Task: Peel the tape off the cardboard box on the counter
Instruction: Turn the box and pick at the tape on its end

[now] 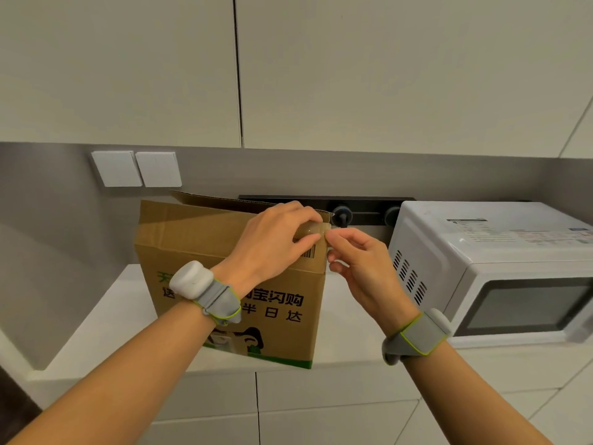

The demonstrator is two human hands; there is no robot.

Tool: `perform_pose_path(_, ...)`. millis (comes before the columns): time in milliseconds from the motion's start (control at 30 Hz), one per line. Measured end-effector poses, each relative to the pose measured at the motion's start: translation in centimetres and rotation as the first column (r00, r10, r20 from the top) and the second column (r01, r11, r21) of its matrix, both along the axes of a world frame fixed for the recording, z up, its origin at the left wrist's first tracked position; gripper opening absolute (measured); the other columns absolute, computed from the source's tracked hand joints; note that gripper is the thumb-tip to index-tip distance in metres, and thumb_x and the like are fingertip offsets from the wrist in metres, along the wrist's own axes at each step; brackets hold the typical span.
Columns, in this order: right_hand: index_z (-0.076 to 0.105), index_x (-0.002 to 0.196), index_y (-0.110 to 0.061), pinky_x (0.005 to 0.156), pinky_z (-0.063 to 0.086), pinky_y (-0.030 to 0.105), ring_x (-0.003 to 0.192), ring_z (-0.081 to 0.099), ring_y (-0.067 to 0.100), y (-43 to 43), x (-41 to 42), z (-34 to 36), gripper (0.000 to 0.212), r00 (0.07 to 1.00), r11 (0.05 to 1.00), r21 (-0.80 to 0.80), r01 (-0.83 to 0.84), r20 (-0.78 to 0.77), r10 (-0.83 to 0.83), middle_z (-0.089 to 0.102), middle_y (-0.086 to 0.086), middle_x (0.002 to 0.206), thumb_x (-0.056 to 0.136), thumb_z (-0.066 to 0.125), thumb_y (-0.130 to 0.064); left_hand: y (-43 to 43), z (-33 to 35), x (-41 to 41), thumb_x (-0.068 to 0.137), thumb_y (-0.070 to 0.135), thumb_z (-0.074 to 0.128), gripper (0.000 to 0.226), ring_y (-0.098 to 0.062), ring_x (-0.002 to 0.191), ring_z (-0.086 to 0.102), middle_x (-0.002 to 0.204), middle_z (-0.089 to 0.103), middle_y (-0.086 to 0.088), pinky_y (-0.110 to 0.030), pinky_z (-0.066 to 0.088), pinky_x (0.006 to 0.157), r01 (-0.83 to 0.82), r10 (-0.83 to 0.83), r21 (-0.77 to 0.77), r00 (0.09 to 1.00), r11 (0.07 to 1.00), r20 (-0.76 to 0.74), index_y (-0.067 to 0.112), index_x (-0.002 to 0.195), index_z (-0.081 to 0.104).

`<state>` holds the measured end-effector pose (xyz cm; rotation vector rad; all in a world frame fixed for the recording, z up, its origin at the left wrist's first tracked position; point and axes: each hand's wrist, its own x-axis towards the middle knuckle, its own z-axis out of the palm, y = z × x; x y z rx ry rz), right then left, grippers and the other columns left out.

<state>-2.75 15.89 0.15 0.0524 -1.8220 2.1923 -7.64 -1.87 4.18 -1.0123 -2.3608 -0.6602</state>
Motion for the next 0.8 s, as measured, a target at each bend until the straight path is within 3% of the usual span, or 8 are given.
perform_pose_path(100,0.076,0.106,-0.004,0.064,0.053,0.027,0.075,0.065,0.022,0.1,0.1,0.3,0.019,0.998,0.996,0.076,0.052,-0.044,-0.049,0.076,0.013,0.091,0.096,0.069,-0.018,0.0,-0.2,-0.1,0.101,0.038,0.064,0.032,-0.004,0.098,0.053,0.122,0.065,0.011,-0.026,0.044,0.082,-0.003,0.003,-0.005,1.0,1.0,0.012,0.028,0.13,0.066)
perform_pose_path(233,0.075,0.115,-0.011,0.067,0.058,0.025,0.084,0.074,0.019,0.0,0.6,0.5,0.021,0.983,0.962,0.21,0.174,-0.096,-0.157,0.079,0.003,0.093,0.095,0.07,-0.016,0.1,-0.8,-0.1,0.101,0.038,0.063,0.034,-0.01,0.114,0.058,0.125,0.065,0.008,-0.029,0.048,0.091,-0.012,0.012,-0.004,1.0,1.0,0.021,0.026,0.133,0.065)
perform_pose_path(467,0.07,0.127,-0.013,0.077,0.061,0.025,0.096,0.074,0.01,-0.6,1.7,-0.2,0.032,0.98,0.952,0.244,0.186,-0.112,-0.163,0.079,-0.005,0.103,0.095,0.069,-0.009,0.5,-1.1,-0.2,0.101,0.038,0.062,0.033,-0.012,0.112,0.058,0.123,0.065,0.006,-0.03,0.049,0.091,-0.025,0.024,0.008,0.999,1.0,0.032,0.025,0.132,0.066)
perform_pose_path(667,0.073,0.122,-0.018,0.074,0.06,0.023,0.093,0.074,0.008,-0.8,1.9,-0.4,0.029,0.974,0.94,0.264,0.215,-0.127,-0.187,0.079,-0.006,0.099,0.096,0.068,-0.009,0.5,-1.2,-0.3,0.101,0.039,0.062,0.034,-0.012,0.112,0.058,0.123,0.065,0.006,-0.032,0.05,0.091,-0.028,0.028,0.002,0.999,1.0,0.035,0.025,0.132,0.066)
perform_pose_path(800,0.075,0.114,-0.017,0.073,0.061,0.025,0.087,0.074,0.011,-0.1,1.2,0.1,0.021,0.954,0.874,0.397,0.279,-0.22,-0.204,0.078,-0.007,0.094,0.095,0.069,-0.012,0.4,-1.3,-0.2,0.099,0.042,0.064,0.037,-0.013,0.113,0.057,0.124,0.064,0.007,-0.037,0.049,0.095,-0.026,0.026,0.005,0.999,1.0,0.037,0.025,0.132,0.065)
